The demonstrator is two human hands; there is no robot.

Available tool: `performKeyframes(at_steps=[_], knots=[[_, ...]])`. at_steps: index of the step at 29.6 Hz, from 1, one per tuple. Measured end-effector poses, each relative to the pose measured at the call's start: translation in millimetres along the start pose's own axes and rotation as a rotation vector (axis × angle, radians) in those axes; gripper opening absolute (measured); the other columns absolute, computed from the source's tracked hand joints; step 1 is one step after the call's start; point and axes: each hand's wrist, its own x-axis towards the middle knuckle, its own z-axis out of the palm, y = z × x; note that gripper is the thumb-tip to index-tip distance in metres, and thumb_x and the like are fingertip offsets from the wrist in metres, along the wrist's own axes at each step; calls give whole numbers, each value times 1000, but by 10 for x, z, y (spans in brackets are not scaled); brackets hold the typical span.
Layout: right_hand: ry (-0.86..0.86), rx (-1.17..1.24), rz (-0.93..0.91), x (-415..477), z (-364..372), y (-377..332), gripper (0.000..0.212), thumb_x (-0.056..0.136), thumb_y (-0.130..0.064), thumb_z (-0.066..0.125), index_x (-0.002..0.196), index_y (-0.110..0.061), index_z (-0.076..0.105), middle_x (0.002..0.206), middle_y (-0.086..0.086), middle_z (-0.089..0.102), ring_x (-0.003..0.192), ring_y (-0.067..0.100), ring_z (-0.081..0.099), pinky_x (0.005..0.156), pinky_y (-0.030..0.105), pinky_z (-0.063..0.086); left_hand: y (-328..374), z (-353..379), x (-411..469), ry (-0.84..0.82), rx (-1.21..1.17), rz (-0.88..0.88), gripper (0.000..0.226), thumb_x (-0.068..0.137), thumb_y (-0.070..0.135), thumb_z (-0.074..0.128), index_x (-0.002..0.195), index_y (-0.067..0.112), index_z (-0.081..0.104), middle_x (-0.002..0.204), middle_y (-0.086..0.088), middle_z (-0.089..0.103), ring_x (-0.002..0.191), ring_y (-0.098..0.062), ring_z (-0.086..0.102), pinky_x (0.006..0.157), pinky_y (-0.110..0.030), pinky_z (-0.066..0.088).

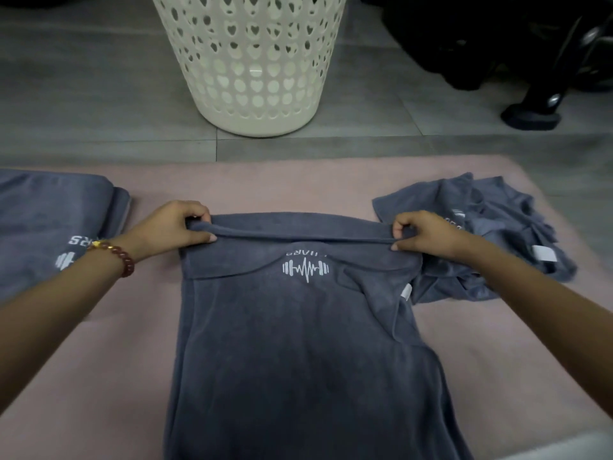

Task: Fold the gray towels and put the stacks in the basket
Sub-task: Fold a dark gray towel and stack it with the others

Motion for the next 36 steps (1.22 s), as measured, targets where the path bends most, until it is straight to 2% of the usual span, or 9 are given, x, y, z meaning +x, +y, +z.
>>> performKeyframes(at_steps=[6,11,21,24,26,28,31,34,36], knots=[[82,207,18,-400,-133,-77,27,68,-3,81,66,-23,63,52,-22,58,50,-1,46,54,9,36,111,-206,-227,69,-78,-38,27,69,3,80,58,18,61,73,-15,65,66,-12,53,64,-24,42],[184,241,4,-583,-232,-201,22,70,-6,80,66,-23,66,59,-25,64,58,-7,56,59,5,40,225,-349,-376,113,-42,-42,20,66,3,81,66,17,67,77,-9,69,64,4,57,59,-7,42],[337,288,8,-873,-335,-347,17,72,-16,80,63,-19,66,61,-17,66,65,1,59,68,17,48,366,-566,-679,67,25,15,29,73,-3,74,60,21,64,82,-12,68,66,6,59,68,-4,43],[534,353,28,-903,-344,-425,19,71,-17,80,61,-21,64,53,-16,63,54,2,55,56,13,43,451,-696,-660,208,70,42,12,71,-8,74,68,4,71,82,-11,66,70,12,60,71,0,39],[646,328,31,-854,-508,-486,21,69,-18,82,59,-23,64,50,-13,60,52,5,51,54,21,42,589,-833,-605,336,136,117,8,68,-11,75,73,-5,72,82,-15,68,78,-13,68,74,-2,40],[706,294,27,-772,-828,-565,23,67,-19,83,56,-25,63,50,-15,60,55,6,52,57,23,43,843,-1057,-509,484,221,217,9,67,-13,75,72,-7,71,85,-20,70,83,-29,67,77,-17,43],[771,244,-12,-625,-1460,-747,27,68,-14,83,56,-25,61,54,-11,60,52,3,52,52,13,40,1327,-1597,-230,711,249,256,7,72,-12,71,77,-8,72,91,-19,70,86,-24,62,82,-30,42],[939,142,-106,-564,-2131,-1049,13,76,-9,76,69,-17,68,69,-2,64,69,14,59,61,13,43,1817,-2227,-2,895,256,337,10,76,-10,67,83,-5,72,95,-17,69,91,-29,64,88,-29,45],[1110,105,-153,-580,-2414,-1236,6,81,-7,70,87,-7,73,82,3,64,78,14,59,67,8,41,2057,-2509,21,1035,198,405,14,78,-11,63,85,-2,72,96,-13,69,92,-23,64,90,-13,43]])
